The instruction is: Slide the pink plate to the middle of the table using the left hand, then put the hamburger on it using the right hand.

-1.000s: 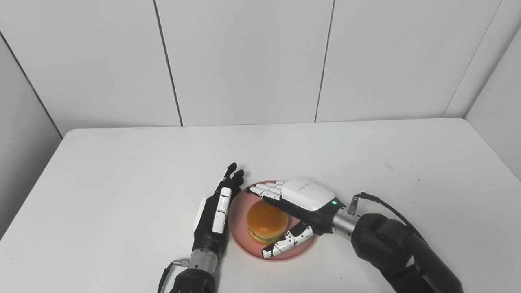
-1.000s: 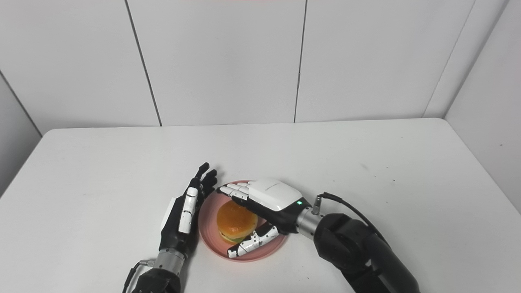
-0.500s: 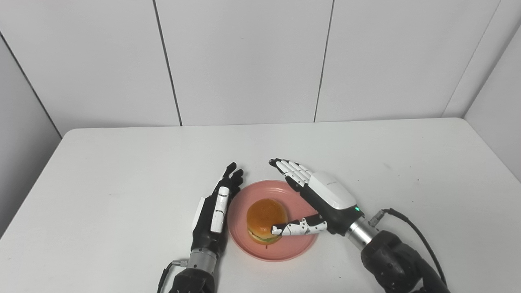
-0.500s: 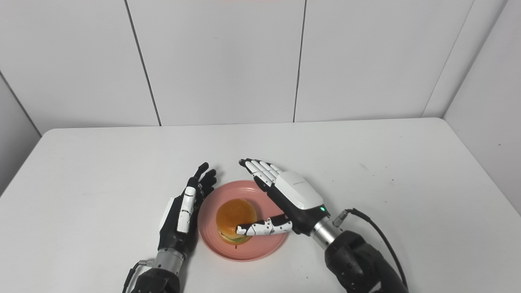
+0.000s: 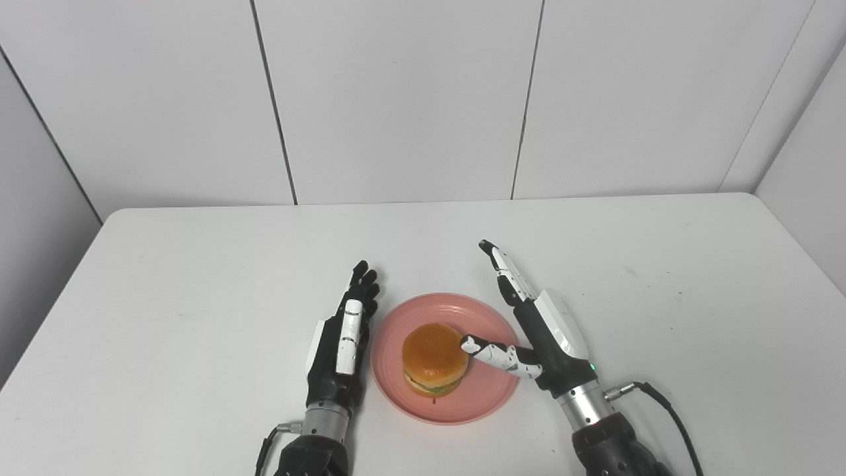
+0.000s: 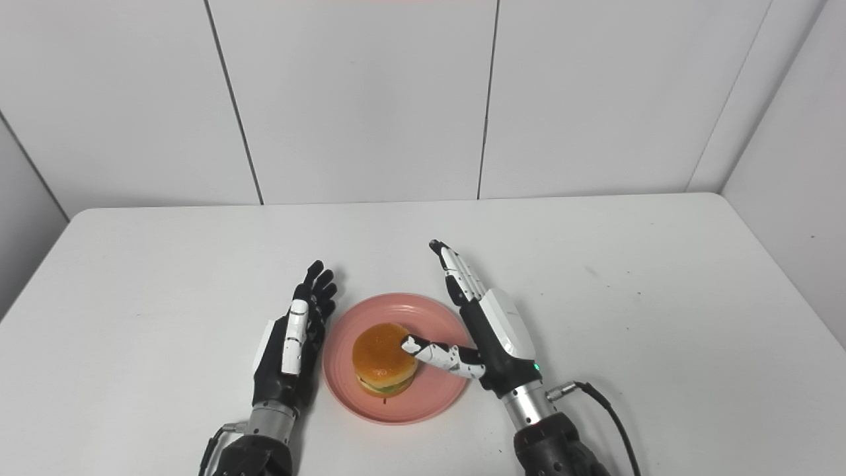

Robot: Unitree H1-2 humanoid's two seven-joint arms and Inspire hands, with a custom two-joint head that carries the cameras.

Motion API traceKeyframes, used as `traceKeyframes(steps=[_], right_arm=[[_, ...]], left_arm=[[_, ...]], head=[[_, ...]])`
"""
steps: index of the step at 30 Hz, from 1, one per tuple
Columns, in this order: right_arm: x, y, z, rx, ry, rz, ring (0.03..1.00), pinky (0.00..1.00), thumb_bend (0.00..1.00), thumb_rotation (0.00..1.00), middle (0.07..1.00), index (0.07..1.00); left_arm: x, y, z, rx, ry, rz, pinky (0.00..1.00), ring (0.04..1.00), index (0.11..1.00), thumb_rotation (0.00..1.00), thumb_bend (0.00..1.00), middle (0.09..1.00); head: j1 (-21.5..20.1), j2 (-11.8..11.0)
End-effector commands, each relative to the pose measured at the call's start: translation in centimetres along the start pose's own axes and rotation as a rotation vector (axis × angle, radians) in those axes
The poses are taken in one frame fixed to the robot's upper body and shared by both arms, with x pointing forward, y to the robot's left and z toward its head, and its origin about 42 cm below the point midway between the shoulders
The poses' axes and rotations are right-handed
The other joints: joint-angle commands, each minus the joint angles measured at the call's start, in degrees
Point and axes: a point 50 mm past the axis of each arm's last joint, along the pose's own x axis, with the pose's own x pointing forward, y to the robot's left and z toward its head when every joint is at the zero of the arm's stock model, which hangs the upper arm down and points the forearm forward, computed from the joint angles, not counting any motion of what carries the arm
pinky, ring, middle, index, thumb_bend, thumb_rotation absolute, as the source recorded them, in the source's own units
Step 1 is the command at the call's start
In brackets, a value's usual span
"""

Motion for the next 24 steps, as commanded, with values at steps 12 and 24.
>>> traceKeyframes(steps=[12, 24], right_arm=[[-0.2, 2.1, 0.6, 0.327, 0.102, -0.171, 1.0, 0.98, 0.58, 1.0, 1.0, 1.0], [-0.2, 2.0, 0.5, 0.462, 0.166, -0.214, 1.0, 1.0, 0.56, 0.97, 1.0, 1.0]], left_arm=[[-2.8, 2.4, -2.5, 0.134, 0.065, 0.033, 1.0, 0.997, 0.986, 1.0, 0.63, 0.993], [-3.0, 2.4, -2.4, 0.142, 0.058, 0.018, 1.0, 1.0, 0.993, 1.0, 0.61, 1.0]], head=[[0.0, 0.2], [0.0, 0.2]])
